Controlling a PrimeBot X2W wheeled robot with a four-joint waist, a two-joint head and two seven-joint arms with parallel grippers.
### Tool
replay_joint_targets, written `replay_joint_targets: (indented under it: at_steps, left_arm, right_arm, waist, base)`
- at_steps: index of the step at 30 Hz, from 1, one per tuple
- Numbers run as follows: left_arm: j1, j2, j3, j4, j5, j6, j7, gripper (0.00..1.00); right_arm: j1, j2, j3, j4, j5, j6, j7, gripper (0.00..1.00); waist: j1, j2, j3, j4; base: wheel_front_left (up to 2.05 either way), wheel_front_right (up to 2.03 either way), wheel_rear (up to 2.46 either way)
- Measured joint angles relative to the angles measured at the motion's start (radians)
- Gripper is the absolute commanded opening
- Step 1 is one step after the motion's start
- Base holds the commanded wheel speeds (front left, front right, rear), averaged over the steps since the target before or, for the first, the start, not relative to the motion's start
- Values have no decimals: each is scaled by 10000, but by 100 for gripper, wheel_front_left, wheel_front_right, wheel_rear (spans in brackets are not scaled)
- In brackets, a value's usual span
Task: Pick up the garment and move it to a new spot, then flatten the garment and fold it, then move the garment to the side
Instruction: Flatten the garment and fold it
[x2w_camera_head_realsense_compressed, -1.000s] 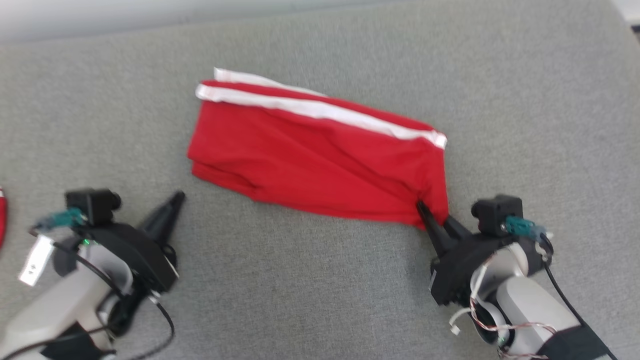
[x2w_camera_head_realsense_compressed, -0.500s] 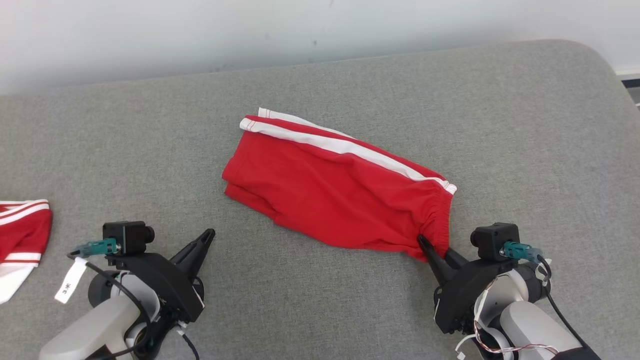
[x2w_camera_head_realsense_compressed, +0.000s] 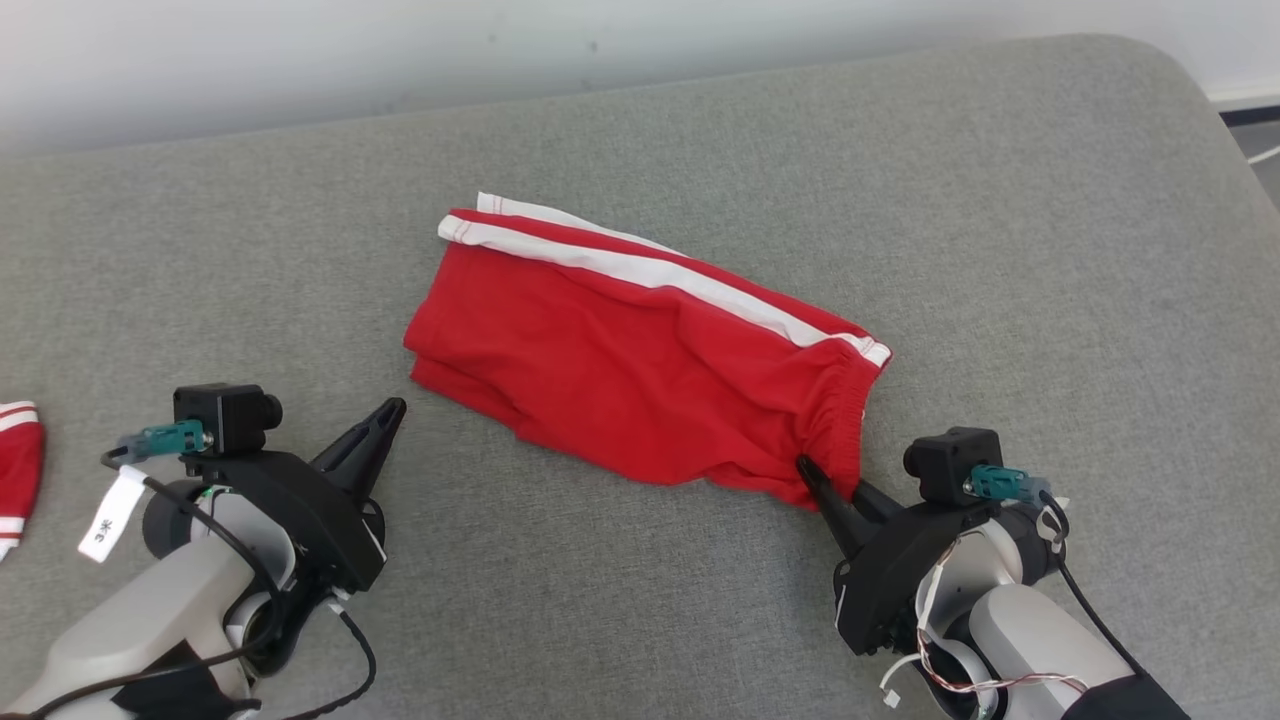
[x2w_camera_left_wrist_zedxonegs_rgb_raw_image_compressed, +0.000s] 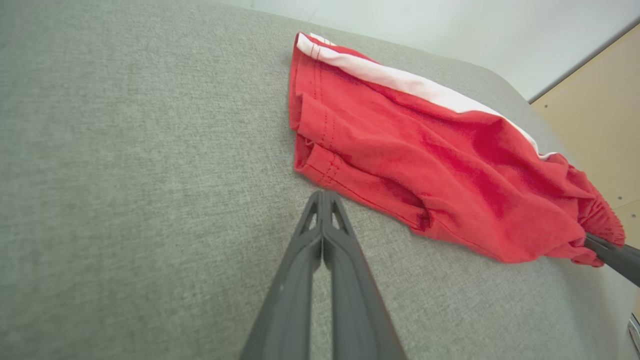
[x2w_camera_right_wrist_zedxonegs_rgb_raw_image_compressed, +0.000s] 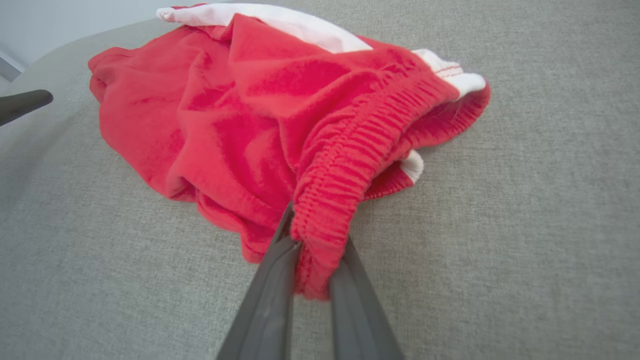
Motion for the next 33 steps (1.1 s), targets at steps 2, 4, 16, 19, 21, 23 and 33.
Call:
replay_joint_targets:
  at_steps: [2, 4, 16, 19, 21, 23, 33]
  left_arm:
    - [-68, 4, -40, 56, 15, 0, 0, 100]
    - [-207, 19, -54, 138, 67, 0, 0, 100]
    - [-710, -6, -278, 414, 111, 0, -35, 100]
    - [-805, -63, -303, 439, 111, 0, -35, 41]
    - [-805, -77, -311, 443, 109, 0, -44, 0]
    - [-809, -73, -334, 466, 109, 0, -44, 0]
    - [-746, -163, -518, 554, 81, 0, -77, 0]
  right_arm:
    - [-58, 23, 10, -52, -50, 0, 29, 0]
    - [-63, 44, 19, -59, -75, -4, 73, 0]
    - [-288, 105, 27, -148, -157, -27, 65, 0]
    - [-349, 105, 27, -140, -157, -29, 61, 0]
    - [-394, 105, 25, -128, -159, -35, 61, 0]
    - [-437, 104, 17, -109, -159, -58, 61, 0]
    - [-450, 88, -46, 138, -157, -48, -19, 0]
  waist:
    - [0, 0, 97, -80]
    - [0, 0, 196, -160]
    - [0, 0, 701, -483]
    - [0, 0, 752, -498]
    - [0, 0, 762, -496]
    - [0, 0, 772, -488]
    - [0, 0, 595, -367]
  base:
    - [0, 0, 0]
    - [0, 0, 0]
    - [0, 0, 0]
    - [0, 0, 0]
    - [0, 0, 0]
    - [0, 0, 0]
    - [0, 0, 0]
